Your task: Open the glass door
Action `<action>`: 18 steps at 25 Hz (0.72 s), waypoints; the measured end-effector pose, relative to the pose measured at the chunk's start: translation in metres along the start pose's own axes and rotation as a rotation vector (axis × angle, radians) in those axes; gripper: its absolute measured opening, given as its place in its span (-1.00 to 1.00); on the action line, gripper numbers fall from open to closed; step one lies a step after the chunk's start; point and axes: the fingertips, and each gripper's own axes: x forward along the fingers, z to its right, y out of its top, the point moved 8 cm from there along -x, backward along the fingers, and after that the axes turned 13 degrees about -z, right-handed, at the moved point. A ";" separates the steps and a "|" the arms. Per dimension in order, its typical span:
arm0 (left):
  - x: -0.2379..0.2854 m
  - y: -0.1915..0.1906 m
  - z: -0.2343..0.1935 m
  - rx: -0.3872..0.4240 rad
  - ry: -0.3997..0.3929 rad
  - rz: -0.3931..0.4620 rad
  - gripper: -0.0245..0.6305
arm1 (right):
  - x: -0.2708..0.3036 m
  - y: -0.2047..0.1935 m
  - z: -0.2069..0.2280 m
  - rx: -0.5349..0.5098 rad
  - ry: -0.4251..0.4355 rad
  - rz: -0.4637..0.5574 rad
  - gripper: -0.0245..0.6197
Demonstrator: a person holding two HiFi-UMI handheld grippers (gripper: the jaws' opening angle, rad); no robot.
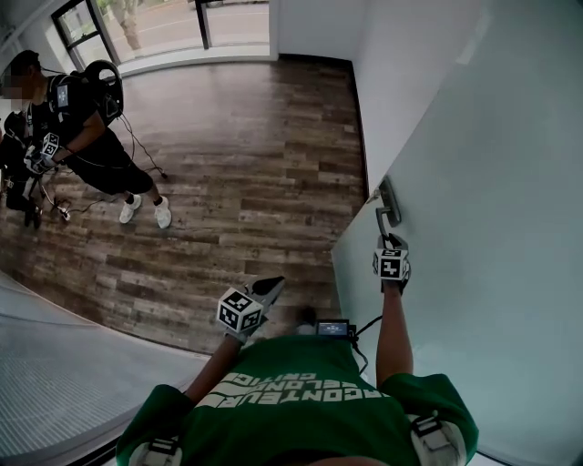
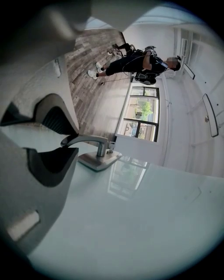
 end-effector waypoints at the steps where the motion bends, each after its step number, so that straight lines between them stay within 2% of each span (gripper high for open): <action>1: 0.002 0.002 -0.001 0.001 -0.003 -0.003 -0.88 | 0.001 0.000 0.003 0.005 -0.002 0.001 -0.69; 18: 0.037 0.028 -0.011 0.026 -0.053 -0.030 -0.88 | 0.010 -0.009 0.057 0.059 -0.078 -0.005 -0.68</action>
